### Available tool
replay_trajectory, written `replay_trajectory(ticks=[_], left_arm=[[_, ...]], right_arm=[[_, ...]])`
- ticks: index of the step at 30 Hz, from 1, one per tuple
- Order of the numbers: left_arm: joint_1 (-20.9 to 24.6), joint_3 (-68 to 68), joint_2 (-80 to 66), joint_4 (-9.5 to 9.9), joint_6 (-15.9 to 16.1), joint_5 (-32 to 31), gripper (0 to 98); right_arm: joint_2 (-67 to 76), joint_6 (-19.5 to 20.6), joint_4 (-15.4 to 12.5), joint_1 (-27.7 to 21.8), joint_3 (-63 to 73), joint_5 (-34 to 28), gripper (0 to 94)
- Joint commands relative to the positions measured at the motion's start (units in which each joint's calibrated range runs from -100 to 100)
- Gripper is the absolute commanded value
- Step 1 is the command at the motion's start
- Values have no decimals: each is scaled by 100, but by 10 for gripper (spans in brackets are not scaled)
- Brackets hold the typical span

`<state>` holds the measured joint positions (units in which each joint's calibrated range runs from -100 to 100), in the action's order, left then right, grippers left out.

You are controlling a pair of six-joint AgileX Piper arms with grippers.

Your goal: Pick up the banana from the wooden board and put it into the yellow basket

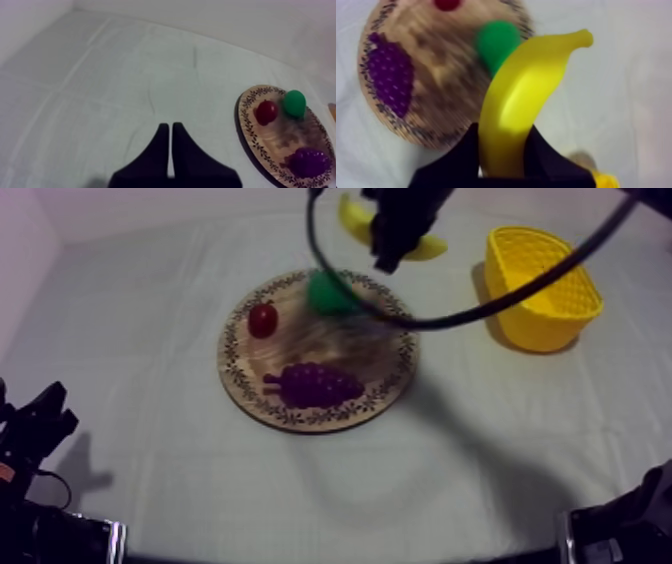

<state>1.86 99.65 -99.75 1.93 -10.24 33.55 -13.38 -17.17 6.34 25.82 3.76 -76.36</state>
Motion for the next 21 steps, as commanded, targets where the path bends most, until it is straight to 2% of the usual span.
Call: replay_trajectory(ticks=[1, 14, 18, 21], left_arm=[[-2, 1, 0, 0, 1, 0, 0], [-2, 1, 0, 0, 1, 0, 0], [-2, 1, 0, 0, 1, 0, 0], [-2, 1, 0, 0, 1, 0, 0]], right_arm=[[800, 173, 74, -291, -354, 115, 11], [1691, 1105, 948, -1877, -1551, 1193, 12], [1578, 1425, 1167, -2197, -1846, 1528, 12], [1389, 1575, 1220, -2347, -1989, 1695, 12]])
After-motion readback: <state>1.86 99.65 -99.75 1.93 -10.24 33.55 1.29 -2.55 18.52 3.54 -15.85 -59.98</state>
